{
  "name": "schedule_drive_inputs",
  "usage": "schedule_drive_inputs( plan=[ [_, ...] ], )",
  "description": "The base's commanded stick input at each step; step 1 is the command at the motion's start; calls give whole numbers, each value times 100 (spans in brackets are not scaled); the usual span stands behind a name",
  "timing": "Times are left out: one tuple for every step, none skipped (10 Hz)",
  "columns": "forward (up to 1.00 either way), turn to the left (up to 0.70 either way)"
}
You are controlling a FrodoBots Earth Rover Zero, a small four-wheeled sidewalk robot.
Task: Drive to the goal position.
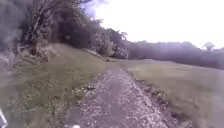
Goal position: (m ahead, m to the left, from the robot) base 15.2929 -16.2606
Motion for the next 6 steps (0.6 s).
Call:
schedule_drive_inputs(
  plan=[
    [100, 0],
    [100, 0],
    [100, 0],
    [100, 0],
    [100, 0],
    [100, 0]
  ],
)
